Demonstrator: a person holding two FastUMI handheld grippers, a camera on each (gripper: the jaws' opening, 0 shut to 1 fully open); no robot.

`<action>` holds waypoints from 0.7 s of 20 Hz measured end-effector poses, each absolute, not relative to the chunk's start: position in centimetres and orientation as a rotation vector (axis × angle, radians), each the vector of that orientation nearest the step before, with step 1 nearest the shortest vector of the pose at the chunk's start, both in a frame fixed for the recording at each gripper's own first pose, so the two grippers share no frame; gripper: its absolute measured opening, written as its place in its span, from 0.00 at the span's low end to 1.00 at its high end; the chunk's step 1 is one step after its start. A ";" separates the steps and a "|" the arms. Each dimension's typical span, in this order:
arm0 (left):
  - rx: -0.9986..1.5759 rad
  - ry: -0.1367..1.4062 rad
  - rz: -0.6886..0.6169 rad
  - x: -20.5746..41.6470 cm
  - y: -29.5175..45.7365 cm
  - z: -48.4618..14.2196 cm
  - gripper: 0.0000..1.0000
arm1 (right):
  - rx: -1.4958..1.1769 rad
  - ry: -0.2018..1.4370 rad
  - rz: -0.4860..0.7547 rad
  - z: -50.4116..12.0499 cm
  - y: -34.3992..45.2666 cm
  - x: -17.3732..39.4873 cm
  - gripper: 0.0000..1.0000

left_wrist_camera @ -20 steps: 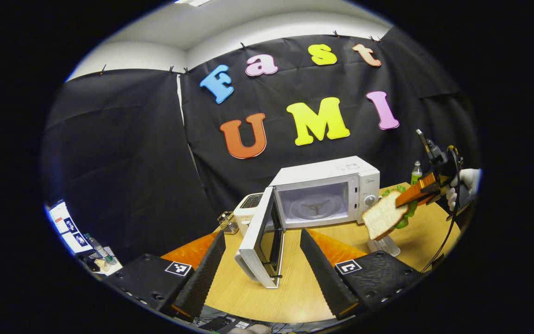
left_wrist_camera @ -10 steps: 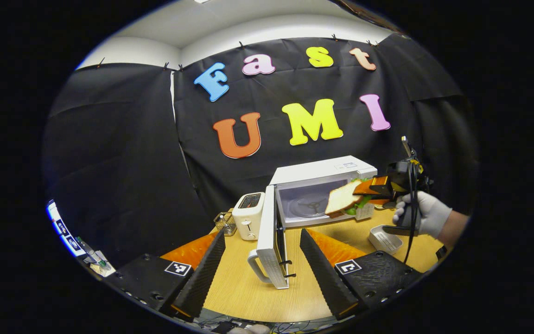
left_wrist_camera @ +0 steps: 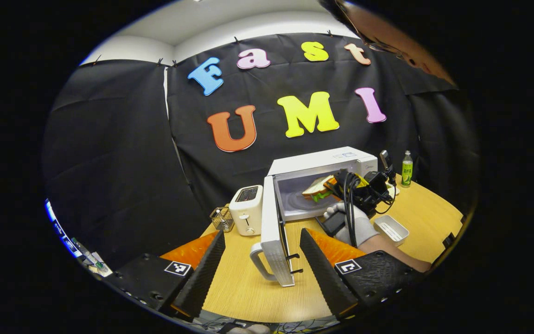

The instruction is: Open the microwave oven with the left hand, put the food in, and close the microwave oven.

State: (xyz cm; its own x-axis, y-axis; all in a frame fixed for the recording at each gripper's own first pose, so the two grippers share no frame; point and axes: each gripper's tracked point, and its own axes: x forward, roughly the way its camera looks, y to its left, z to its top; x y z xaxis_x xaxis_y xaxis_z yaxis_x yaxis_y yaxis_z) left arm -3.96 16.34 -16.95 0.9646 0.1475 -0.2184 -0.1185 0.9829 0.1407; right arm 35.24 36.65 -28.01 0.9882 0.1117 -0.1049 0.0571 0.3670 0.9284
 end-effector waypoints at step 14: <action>0.134 0.263 0.177 -2.3 18.4 -18.1 0.96 | 0.737 0.292 -0.084 -35.7 38.5 41.2 0.43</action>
